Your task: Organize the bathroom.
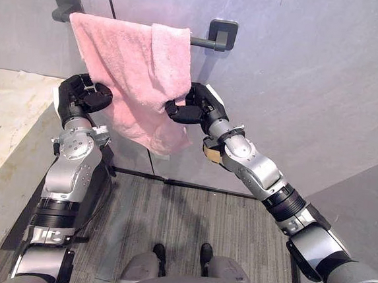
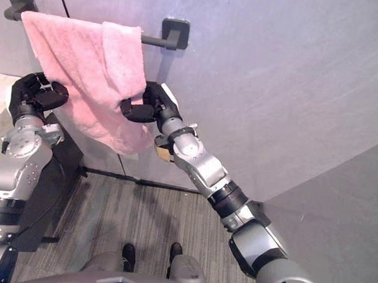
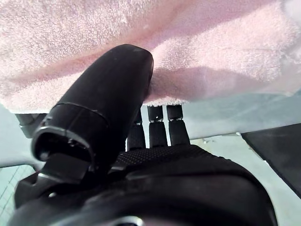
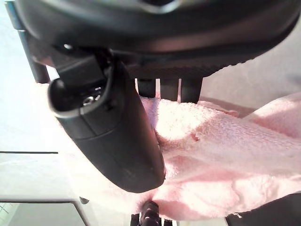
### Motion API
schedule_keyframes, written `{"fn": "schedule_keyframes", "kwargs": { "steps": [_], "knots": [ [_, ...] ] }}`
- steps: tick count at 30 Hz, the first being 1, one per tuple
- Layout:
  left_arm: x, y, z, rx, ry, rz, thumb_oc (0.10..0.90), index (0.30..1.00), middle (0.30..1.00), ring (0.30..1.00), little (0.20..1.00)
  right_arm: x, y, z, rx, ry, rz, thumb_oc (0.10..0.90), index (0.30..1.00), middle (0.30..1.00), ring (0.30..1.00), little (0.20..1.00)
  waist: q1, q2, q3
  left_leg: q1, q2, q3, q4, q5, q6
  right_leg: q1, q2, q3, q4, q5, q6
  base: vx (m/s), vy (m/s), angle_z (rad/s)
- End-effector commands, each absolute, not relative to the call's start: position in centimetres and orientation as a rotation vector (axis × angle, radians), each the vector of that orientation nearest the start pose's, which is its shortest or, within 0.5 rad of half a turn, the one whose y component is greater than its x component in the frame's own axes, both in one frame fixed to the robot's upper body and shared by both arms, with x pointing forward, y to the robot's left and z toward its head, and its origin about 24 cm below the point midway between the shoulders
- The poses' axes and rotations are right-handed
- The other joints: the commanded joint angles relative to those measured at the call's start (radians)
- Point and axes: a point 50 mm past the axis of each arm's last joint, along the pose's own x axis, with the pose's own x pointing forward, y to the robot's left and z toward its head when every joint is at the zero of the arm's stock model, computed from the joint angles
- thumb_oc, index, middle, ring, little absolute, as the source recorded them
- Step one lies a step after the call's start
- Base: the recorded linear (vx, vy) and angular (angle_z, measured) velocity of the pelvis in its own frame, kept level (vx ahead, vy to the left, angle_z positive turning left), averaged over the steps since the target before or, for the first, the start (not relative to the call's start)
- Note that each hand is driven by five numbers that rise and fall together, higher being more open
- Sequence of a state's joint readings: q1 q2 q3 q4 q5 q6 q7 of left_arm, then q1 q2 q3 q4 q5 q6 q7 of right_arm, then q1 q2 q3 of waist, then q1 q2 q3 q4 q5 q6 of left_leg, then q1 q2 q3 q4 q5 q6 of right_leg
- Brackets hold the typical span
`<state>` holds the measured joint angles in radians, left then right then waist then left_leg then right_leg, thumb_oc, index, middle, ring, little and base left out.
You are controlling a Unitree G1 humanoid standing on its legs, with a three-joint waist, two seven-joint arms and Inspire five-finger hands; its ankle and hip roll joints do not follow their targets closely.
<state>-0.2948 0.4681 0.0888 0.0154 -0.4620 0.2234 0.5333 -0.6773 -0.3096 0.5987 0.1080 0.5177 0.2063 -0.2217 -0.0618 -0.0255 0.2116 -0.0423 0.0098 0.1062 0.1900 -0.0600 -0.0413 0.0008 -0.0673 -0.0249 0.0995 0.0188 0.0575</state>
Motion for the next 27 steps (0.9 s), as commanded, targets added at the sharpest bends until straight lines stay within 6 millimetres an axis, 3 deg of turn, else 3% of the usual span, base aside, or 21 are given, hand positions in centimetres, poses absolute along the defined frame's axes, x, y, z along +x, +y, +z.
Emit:
{"fn": "schedule_keyframes", "kwargs": {
  "steps": [1,6,10,13,27],
  "knots": [
    [29.4,26.7,16.2,0.057,-0.258,0.535,0.4,0.3,0.3,0.3,0.3,32.0,-3.0,18.9,0.003,-0.336,0.502,0.4,0.3,0.3,0.3,0.3,0.007,0.02,-0.079,0.105,0.088,0.065,-0.031,-0.062,0.022,-0.04,-0.037,0.06,0.026,-0.068,0.083,0.0,0.0,0.0],
    [29.2,27.1,15.9,0.019,-0.277,0.646,0.4,0.3,0.3,0.3,0.3,32.1,-3.1,18.7,0.002,-0.333,0.49,0.4,0.3,0.3,0.3,0.3,0.004,0.02,-0.082,0.106,0.088,0.068,-0.032,-0.061,0.021,-0.039,-0.037,0.059,0.025,-0.068,0.08,0.0,0.0,0.0],
    [28.0,28.4,16.0,-0.06,-0.363,0.893,0.4,0.3,0.3,0.3,0.3,32.4,-3.1,18.4,0.001,-0.324,0.459,0.4,0.3,0.3,0.3,0.3,0.003,0.014,-0.088,0.108,0.089,0.075,-0.028,-0.065,0.02,-0.036,-0.038,0.054,0.022,-0.067,0.079,0.0,0.0,0.0],
    [27.6,28.7,16.1,-0.083,-0.391,0.957,0.4,0.3,0.3,0.3,0.3,32.6,-3.0,18.3,-0.005,-0.316,0.448,0.4,0.3,0.3,0.3,0.3,0.002,0.009,-0.091,0.111,0.089,0.077,-0.029,-0.066,0.02,-0.033,-0.038,0.053,0.018,-0.066,0.077,0.0,0.0,0.0],
    [27.3,27.8,15.4,-0.095,-0.388,1.053,0.4,0.3,0.3,0.3,0.3,33.5,-3.8,17.8,-0.029,-0.29,0.378,0.4,0.3,0.3,0.3,0.3,0.0,0.0,-0.102,0.12,0.091,0.071,-0.045,-0.059,0.02,-0.021,-0.033,0.046,0.011,-0.068,0.074,0.0,-0.003,0.0]
  ]
}}
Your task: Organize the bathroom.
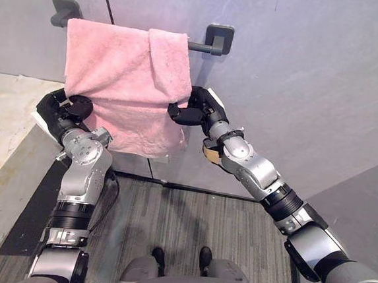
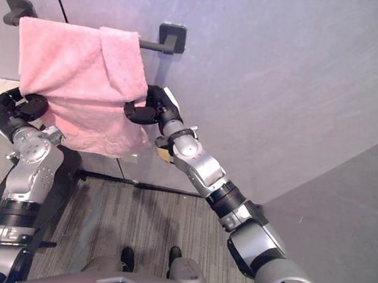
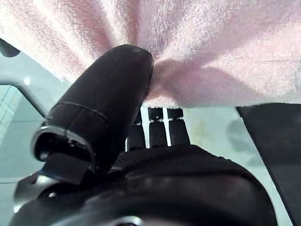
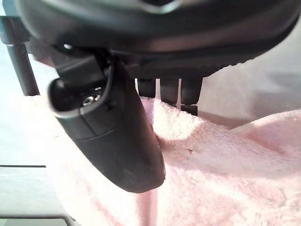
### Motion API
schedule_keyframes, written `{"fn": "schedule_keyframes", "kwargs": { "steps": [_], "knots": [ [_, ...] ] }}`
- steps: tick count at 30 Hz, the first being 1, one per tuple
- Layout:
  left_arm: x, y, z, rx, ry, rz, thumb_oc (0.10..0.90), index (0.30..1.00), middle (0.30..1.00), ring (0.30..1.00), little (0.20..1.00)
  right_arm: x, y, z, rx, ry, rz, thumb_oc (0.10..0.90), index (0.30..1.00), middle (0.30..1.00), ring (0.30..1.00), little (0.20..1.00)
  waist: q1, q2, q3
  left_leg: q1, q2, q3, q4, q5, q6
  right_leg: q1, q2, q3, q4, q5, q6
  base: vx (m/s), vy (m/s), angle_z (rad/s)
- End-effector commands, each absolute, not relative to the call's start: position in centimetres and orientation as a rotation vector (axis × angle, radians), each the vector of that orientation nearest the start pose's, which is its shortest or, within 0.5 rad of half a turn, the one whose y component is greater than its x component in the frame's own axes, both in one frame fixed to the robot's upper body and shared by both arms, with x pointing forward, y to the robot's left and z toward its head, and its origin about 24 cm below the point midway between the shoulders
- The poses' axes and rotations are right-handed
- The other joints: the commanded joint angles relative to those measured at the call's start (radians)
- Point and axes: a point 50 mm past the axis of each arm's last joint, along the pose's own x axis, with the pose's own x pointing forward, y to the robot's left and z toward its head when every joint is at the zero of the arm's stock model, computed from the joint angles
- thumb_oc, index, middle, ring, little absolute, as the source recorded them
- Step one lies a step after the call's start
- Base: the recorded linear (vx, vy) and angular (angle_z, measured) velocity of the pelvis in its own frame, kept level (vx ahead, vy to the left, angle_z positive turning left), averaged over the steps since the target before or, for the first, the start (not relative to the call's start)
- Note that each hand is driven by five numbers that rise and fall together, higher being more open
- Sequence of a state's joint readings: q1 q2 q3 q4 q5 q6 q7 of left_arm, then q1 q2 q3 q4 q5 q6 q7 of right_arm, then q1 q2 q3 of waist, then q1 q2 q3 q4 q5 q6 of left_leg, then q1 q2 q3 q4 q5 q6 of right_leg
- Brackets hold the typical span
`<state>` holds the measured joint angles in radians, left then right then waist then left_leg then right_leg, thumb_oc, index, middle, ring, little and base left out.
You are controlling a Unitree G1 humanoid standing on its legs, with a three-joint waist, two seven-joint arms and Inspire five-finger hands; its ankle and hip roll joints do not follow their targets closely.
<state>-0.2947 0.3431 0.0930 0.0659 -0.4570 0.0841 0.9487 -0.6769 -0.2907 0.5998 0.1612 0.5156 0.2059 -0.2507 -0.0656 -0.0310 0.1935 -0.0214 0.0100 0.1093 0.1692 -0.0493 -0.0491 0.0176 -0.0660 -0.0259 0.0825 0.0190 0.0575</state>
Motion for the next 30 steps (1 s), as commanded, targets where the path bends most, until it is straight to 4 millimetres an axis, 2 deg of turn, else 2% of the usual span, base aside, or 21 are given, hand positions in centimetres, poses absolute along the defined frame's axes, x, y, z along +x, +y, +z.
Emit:
{"fn": "schedule_keyframes", "kwargs": {
  "steps": [1,9,19,25,26,27,30],
  "knots": [
    [27.3,27.9,15.4,-0.092,-0.387,1.055,0.4,0.3,0.3,0.3,0.3,33.5,-3.8,17.7,-0.031,-0.288,0.376,0.4,0.3,0.3,0.3,0.3,0.004,0.006,-0.084,0.1,0.091,0.067,-0.027,-0.068,0.028,-0.038,-0.034,0.047,0.027,-0.07,0.073,0.0,0.0,0.0],
    [27.3,27.8,15.1,-0.09,-0.38,1.039,0.4,0.3,0.3,0.3,0.3,33.8,-4.4,17.2,-0.06,-0.268,0.34,0.4,0.3,0.3,0.3,0.3,0.005,0.008,-0.08,0.094,0.091,0.06,-0.022,-0.068,0.026,-0.04,-0.033,0.042,0.033,-0.074,0.068,0.0,0.0,0.0],
    [27.2,28.0,14.5,-0.095,-0.359,1.027,0.4,0.3,0.3,0.3,0.3,34.9,-6.3,14.7,-0.164,-0.157,0.251,0.4,0.3,0.3,0.3,0.3,0.005,0.011,-0.079,0.091,0.089,0.057,-0.015,-0.073,0.027,-0.041,-0.033,0.042,0.034,-0.075,0.066,0.0,0.0,0.0],
    [27.2,28.0,14.4,-0.091,-0.353,1.025,0.4,0.3,0.3,0.3,0.3,35.0,-6.7,14.6,-0.166,-0.157,0.256,0.4,0.3,0.3,0.3,0.3,0.002,0.01,-0.079,0.092,0.089,0.058,-0.013,-0.075,0.027,-0.04,-0.033,0.044,0.034,-0.075,0.066,0.0,0.0,0.0],
    [27.1,28.1,14.3,-0.089,-0.348,1.017,0.475,0.413,0.413,0.413,0.413,35.0,-6.7,14.9,-0.171,-0.184,0.274,0.593,0.589,0.589,0.589,0.589,0.002,0.011,-0.076,0.091,0.088,0.054,-0.013,-0.074,0.027,-0.04,-0.031,0.046,0.033,-0.075,0.065,0.0,0.0,0.0],
    [27.2,28.0,14.3,-0.089,-0.344,1.013,0.8,0.9,0.9,0.9,0.9,34.9,-6.6,15.2,-0.171,-0.2,0.286,0.8,0.9,0.9,0.9,0.9,0.002,0.012,-0.076,0.09,0.087,0.053,-0.013,-0.074,0.027,-0.04,-0.03,0.047,0.034,-0.076,0.064,0.0,0.0,0.0],
    [27.3,27.7,14.0,-0.079,-0.34,1.0,0.8,0.9,0.9,0.9,0.9,34.5,-5.9,15.9,-0.151,-0.256,0.345,0.8,0.9,0.9,0.9,0.9,0.002,0.013,-0.074,0.089,0.086,0.051,-0.01,-0.074,0.027,-0.042,-0.03,0.047,0.039,-0.078,0.065,0.0,0.0,0.0]
  ]
}}
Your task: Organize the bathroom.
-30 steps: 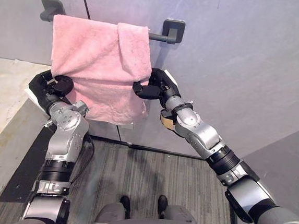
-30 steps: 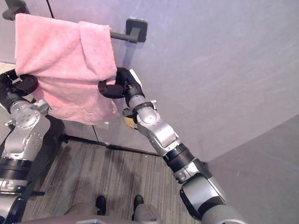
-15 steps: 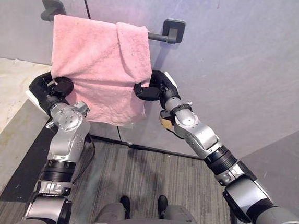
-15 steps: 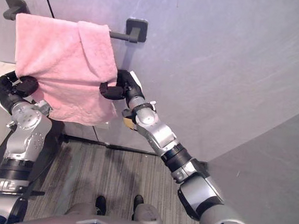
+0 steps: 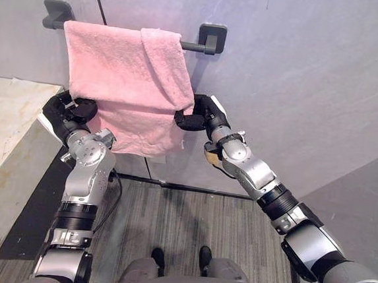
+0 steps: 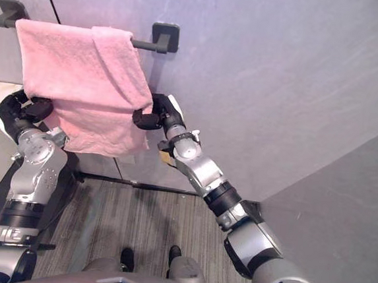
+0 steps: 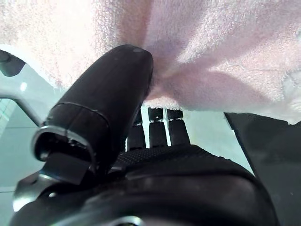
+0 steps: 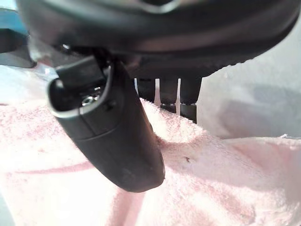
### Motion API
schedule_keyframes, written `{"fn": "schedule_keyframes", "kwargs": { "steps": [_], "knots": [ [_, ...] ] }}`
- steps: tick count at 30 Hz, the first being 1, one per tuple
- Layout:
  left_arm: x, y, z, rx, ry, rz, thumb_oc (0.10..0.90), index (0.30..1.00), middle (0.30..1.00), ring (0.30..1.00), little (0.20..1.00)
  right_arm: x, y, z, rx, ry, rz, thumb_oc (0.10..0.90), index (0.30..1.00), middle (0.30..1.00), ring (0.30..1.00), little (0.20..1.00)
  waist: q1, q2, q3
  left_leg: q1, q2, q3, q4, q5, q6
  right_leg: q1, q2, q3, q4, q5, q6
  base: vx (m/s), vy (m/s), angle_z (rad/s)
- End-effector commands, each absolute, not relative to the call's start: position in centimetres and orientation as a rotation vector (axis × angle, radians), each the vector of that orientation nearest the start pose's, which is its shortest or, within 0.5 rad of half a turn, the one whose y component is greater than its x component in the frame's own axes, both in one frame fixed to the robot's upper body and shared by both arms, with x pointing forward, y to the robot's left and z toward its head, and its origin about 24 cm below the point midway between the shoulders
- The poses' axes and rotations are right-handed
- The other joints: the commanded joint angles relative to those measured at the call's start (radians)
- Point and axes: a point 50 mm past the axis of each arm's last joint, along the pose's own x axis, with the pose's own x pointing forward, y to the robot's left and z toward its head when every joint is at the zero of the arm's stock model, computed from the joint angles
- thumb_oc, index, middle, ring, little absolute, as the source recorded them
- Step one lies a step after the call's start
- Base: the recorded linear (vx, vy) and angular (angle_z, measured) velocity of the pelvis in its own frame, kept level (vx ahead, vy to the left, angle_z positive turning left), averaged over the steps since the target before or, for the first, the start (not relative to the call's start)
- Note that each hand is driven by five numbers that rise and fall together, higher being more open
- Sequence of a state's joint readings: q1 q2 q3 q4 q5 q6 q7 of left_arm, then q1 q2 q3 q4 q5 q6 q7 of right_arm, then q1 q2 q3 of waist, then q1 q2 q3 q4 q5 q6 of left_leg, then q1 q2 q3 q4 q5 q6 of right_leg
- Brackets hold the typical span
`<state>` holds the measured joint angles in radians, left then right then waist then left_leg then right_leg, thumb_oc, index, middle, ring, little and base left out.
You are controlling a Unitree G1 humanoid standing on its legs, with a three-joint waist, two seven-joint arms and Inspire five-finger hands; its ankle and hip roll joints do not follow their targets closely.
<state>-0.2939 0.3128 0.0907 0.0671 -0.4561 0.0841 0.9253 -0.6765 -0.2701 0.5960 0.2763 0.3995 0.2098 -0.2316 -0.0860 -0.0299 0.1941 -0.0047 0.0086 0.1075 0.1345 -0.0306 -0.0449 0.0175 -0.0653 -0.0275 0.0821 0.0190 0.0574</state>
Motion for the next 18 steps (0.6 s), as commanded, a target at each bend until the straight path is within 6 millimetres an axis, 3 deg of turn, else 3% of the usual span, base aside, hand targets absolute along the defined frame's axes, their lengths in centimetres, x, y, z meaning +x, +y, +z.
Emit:
{"fn": "schedule_keyframes", "kwargs": {
  "steps": [1,8,18],
  "knots": [
    [27.3,27.5,14.0,-0.081,-0.341,0.998,0.8,0.9,0.9,0.9,0.9,34.3,-5.6,16.3,-0.135,-0.275,0.361,0.8,0.9,0.9,0.9,0.9,0.022,0.011,-0.073,0.072,0.088,0.052,0.025,-0.092,0.022,-0.043,-0.031,0.049,0.04,-0.078,0.065,0.0,0.0,0.0],
    [27.1,27.0,13.7,-0.085,-0.338,0.995,0.8,0.9,0.9,0.9,0.9,33.7,-4.9,18.0,-0.102,-0.342,0.378,0.8,0.9,0.9,0.9,0.9,0.021,0.009,-0.075,0.072,0.087,0.05,0.022,-0.092,0.023,-0.043,-0.028,0.053,0.042,-0.081,0.066,0.0,0.0,0.0],
    [27.2,26.8,13.3,-0.09,-0.299,0.982,0.8,0.9,0.9,0.9,0.9,33.9,-5.2,17.3,-0.141,-0.299,0.326,0.8,0.9,0.9,0.9,0.9,0.024,0.006,-0.071,0.069,0.088,0.05,0.029,-0.094,0.023,-0.045,-0.03,0.049,0.046,-0.081,0.066,0.0,0.0,0.0]
  ]
}}
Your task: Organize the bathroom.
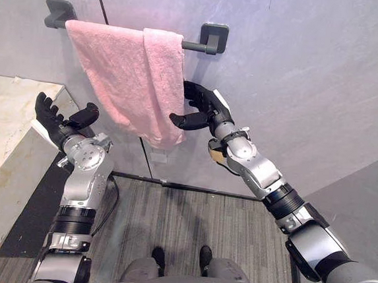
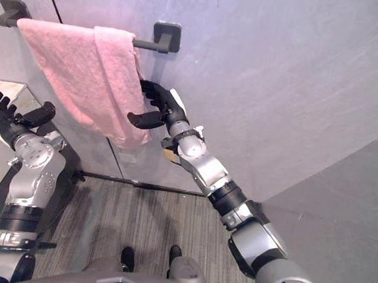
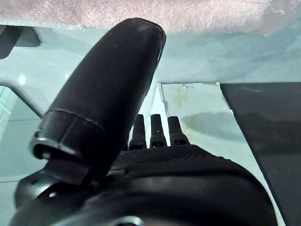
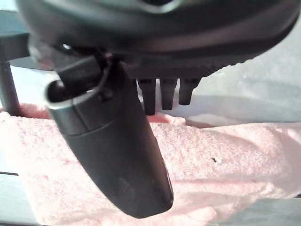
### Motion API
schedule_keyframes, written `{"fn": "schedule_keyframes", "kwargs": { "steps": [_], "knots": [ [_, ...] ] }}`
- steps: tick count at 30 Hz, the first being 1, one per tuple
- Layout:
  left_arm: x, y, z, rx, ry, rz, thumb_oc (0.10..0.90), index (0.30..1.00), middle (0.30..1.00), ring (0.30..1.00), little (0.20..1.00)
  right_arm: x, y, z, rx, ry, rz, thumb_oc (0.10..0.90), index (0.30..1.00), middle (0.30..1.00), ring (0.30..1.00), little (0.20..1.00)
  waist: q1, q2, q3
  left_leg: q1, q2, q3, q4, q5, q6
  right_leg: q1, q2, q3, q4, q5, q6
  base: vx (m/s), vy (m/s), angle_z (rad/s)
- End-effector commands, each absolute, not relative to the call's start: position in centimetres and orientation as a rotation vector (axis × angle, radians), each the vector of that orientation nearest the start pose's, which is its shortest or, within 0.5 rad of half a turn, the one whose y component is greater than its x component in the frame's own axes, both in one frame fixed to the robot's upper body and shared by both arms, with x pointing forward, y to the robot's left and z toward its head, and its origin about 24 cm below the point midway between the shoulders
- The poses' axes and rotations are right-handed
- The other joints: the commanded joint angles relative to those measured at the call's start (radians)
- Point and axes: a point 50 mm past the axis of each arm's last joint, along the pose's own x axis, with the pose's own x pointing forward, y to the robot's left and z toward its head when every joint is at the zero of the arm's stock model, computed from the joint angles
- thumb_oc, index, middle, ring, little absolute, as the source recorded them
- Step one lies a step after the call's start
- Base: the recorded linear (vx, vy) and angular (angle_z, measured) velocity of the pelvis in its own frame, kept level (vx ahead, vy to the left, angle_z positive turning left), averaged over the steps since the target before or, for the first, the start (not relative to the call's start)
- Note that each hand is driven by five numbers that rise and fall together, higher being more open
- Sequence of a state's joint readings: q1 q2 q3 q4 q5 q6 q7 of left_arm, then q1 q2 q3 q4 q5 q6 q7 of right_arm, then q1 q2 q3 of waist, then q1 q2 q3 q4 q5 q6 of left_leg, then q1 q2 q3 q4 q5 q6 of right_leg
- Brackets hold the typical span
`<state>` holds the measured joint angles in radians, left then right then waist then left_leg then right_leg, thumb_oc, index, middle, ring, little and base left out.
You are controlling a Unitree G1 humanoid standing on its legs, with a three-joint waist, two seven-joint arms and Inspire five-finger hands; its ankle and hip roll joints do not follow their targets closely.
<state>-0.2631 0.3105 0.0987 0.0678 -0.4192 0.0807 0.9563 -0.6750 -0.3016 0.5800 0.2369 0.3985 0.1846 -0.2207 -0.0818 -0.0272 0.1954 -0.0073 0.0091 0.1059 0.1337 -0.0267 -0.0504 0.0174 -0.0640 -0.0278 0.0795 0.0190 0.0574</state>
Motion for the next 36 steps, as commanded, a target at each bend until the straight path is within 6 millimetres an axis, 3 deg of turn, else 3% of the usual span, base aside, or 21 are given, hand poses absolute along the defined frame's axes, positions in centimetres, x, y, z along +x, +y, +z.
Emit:
{"fn": "schedule_keyframes", "kwargs": {
  "steps": [1,6,11,17,29,36],
  "knots": [
    [27.3,26.7,12.9,-0.099,-0.268,0.97,0.8,0.9,0.9,0.9,0.9,34.0,-5.3,17.0,-0.163,-0.279,0.315,0.8,0.9,0.9,0.9,0.9,0.02,0.004,-0.072,0.071,0.088,0.052,0.03,-0.097,0.028,-0.045,-0.032,0.047,0.048,-0.08,0.066,0.0,0.0,0.0],
    [27.4,26.6,9.1,-0.125,-0.045,0.899,0.8,0.9,0.9,0.9,0.9,34.9,-7.3,14.2,-0.301,-0.138,0.254,0.8,0.9,0.9,0.9,0.9,0.019,0.011,-0.062,0.065,0.085,0.051,0.025,-0.096,0.031,-0.051,-0.036,0.045,0.041,-0.074,0.067,-0.05,0.021,0.0],
    [26.9,27.1,8.3,-0.129,-0.02,0.908,0.8,0.9,0.9,0.9,0.9,35.3,-9.1,13.4,-0.307,-0.106,0.209,0.8,0.9,0.9,0.9,0.9,0.014,0.015,-0.06,0.068,0.085,0.054,0.025,-0.099,0.033,-0.051,-0.038,0.051,0.038,-0.071,0.069,0.0,0.0,0.0],
    [27.0,27.0,8.1,-0.116,-0.01,0.891,0.8,0.9,0.9,0.9,0.9,35.7,-9.6,13.8,-0.287,-0.111,0.188,0.8,0.9,0.9,0.9,0.9,0.013,0.017,-0.059,0.071,0.084,0.056,0.023,-0.101,0.033,-0.048,-0.04,0.055,0.033,-0.067,0.071,0.0,0.0,0.0],
    [27.2,26.7,8.2,-0.099,-0.033,0.865,0.8,0.9,0.9,0.9,0.9,35.8,-8.9,14.8,-0.264,-0.159,0.217,0.8,0.9,0.9,0.9,0.9,0.016,0.022,-0.059,0.066,0.08,0.051,0.028,-0.103,0.032,-0.051,-0.038,0.063,0.036,-0.069,0.067,0.0,0.0,0.0],
    [27.4,26.8,9.9,-0.023,-0.126,0.821,0.8,0.9,0.9,0.9,0.9,35.5,-7.6,16.5,-0.233,-0.242,0.268,0.8,0.9,0.9,0.9,0.9,0.019,0.022,-0.063,0.066,0.08,0.051,0.026,-0.103,0.031,-0.053,-0.037,0.064,0.04,-0.073,0.067,0.0,0.0,0.0]
  ]
}}
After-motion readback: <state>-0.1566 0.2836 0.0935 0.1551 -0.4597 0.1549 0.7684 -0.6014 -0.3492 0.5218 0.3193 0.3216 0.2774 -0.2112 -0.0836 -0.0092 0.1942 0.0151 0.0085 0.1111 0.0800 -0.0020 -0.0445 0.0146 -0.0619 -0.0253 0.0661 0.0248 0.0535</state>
